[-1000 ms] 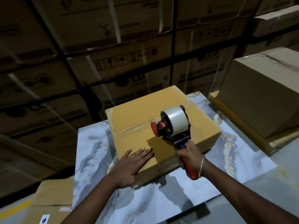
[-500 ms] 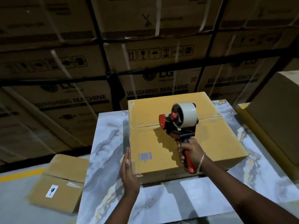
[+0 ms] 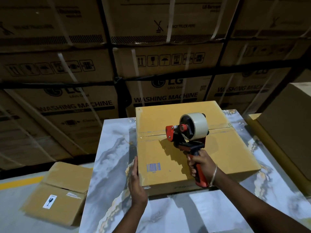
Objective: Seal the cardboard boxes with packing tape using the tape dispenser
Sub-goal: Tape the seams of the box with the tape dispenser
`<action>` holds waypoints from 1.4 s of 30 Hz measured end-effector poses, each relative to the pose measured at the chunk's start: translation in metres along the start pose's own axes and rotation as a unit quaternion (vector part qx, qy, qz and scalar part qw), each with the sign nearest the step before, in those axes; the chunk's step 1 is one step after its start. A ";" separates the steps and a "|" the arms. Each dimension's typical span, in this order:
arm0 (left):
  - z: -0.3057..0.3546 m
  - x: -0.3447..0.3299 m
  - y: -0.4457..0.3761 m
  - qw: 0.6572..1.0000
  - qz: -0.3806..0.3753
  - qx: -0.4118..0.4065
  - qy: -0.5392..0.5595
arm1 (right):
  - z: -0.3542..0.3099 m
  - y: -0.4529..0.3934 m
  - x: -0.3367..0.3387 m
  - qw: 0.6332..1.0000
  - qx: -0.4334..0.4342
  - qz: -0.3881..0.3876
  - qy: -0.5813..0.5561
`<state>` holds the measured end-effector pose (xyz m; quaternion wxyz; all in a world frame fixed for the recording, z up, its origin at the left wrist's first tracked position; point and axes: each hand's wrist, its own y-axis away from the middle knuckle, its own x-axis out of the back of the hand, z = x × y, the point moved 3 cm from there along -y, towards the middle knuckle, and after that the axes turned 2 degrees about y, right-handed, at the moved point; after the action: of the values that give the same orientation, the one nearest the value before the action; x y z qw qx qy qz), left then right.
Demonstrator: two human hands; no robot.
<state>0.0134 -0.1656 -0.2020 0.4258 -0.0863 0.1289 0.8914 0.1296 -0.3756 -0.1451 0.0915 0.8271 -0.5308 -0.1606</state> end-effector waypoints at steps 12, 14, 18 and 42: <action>0.007 0.018 -0.008 0.998 0.004 0.035 -0.059 | 0.002 0.002 0.010 0.998 -0.038 -0.047 -0.027; 0.019 0.018 -0.011 0.982 0.084 -0.031 -0.165 | 0.001 0.004 0.012 0.996 -0.043 -0.068 -0.027; 0.058 -0.017 -0.011 0.963 0.138 -0.127 -0.192 | -0.010 0.009 0.023 0.994 -0.039 -0.103 -0.007; 0.031 -0.265 -0.064 0.875 -0.154 0.456 0.050 | -0.048 -0.004 0.159 0.995 0.004 -0.103 0.020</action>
<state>0.2270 -0.3130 -0.1127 0.5430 0.0541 0.5268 0.6517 0.2113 -0.5189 -0.1279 0.0819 0.8805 -0.4418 -0.1510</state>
